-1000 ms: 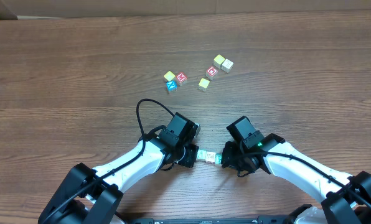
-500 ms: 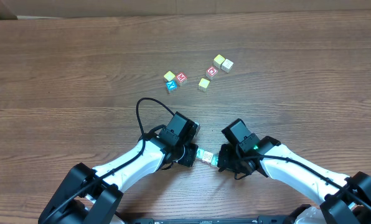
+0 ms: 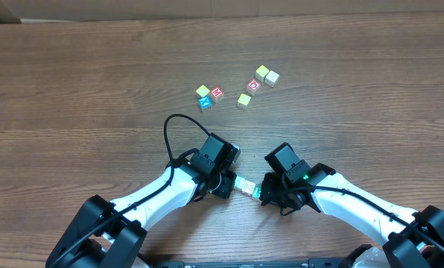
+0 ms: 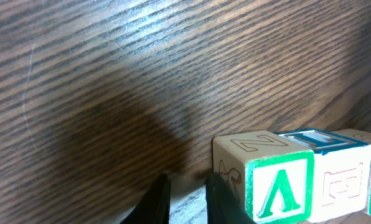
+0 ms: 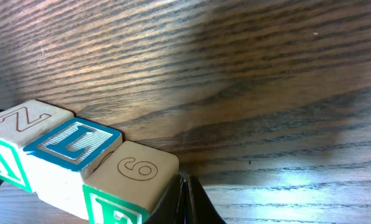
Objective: Flip 3 blocks
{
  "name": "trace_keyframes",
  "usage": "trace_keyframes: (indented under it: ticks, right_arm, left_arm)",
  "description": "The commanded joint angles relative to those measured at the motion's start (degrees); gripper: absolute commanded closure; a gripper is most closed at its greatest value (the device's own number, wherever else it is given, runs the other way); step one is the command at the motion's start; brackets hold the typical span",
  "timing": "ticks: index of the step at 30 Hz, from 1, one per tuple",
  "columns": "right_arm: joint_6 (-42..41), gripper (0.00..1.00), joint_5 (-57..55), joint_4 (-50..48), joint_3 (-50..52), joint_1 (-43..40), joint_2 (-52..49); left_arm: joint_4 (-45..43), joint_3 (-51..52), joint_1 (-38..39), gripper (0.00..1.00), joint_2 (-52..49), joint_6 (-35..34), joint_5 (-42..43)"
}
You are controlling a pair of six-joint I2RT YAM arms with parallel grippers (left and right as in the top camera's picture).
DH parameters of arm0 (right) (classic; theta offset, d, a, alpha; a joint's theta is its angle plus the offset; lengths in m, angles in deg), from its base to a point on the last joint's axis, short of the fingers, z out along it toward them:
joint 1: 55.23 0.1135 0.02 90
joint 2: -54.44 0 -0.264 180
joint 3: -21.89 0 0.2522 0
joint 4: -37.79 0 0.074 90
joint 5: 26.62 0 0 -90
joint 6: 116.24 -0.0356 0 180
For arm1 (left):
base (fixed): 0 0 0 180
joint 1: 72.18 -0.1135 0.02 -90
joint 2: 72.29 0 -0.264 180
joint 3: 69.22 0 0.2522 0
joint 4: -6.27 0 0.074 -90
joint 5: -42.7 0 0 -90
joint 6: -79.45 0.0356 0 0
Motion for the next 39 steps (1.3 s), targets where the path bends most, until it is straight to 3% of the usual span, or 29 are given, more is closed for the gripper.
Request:
trace_keyframes:
  ticks: [1, 18, 26, 39]
  right_arm:
    - [-0.90, 0.96, 1.25, -1.09, 0.09, 0.59, -0.17]
    - [-1.60, 0.96, 2.47, -2.58, 0.09, 0.59, -0.17]
    - [-1.81, 0.96, 2.49, -2.32, 0.09, 0.59, -0.17]
    - [-2.93, 0.96, 1.44, -2.34, 0.09, 0.59, -0.17]
  left_arm:
    - [-0.55, -1.25, 0.39, 0.86, -0.57, 3.26, 0.31]
    - [0.42, -1.25, 0.37, 0.88, -0.57, 9.22, -1.55]
    - [1.53, -1.25, 0.37, 0.96, -0.57, 7.39, -3.74]
    - [1.57, -1.25, 0.37, 0.96, -0.57, 4.00, -4.22]
